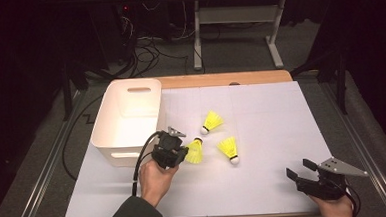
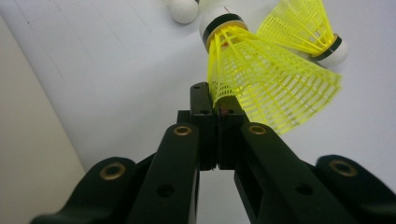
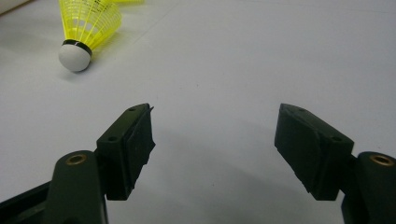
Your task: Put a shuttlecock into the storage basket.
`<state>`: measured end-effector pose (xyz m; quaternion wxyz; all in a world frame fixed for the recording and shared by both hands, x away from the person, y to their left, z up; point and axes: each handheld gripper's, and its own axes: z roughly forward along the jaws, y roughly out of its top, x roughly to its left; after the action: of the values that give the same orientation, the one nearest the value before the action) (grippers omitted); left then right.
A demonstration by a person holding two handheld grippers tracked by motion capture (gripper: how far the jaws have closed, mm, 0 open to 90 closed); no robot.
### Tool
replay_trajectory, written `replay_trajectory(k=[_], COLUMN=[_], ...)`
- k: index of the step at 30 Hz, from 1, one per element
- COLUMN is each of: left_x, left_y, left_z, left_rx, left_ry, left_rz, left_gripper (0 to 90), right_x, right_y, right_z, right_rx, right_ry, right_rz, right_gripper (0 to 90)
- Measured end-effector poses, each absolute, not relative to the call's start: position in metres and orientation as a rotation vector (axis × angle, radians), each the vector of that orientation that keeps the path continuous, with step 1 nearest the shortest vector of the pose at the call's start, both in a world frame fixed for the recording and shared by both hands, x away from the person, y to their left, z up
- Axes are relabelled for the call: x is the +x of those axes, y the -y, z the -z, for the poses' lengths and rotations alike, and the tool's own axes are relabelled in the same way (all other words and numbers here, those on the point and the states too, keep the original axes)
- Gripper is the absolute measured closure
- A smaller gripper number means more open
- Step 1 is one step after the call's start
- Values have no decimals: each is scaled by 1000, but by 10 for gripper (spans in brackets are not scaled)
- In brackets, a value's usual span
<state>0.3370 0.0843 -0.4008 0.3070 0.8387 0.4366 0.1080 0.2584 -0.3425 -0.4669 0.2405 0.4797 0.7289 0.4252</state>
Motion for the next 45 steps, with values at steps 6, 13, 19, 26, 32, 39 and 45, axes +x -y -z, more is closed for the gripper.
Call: replay_trajectory(k=[6,13,19,26,32,39,45], left_x=[343,350,356,362,366,366,366], left_y=[-82,-73,-69,-67,-68,-69,-67], left_z=[400,398,395,395,395,391,387], left_rx=[2211,2216,2221,2209,2206,2181,2193], left_ry=[-1170,-1173,-1183,-1194,-1204,-1203,-1197], left_rz=[-287,-307,-319,-315,-308,-288,-316], left_gripper=[888,888,889,888,888,888,888], right_x=[258,258,258,258,258,258,258], right_y=[342,342,342,342,342,342,342], right_z=[467,467,467,467,467,467,467], right_rx=[1315,1312,1312,1311,1311,1316,1317], right_ry=[-1994,-1994,-1996,-1996,-1998,-1996,-1996], right_rz=[-1163,-1163,-1164,-1165,-1165,-1167,-1168], right_gripper=[286,286,287,286,286,286,286])
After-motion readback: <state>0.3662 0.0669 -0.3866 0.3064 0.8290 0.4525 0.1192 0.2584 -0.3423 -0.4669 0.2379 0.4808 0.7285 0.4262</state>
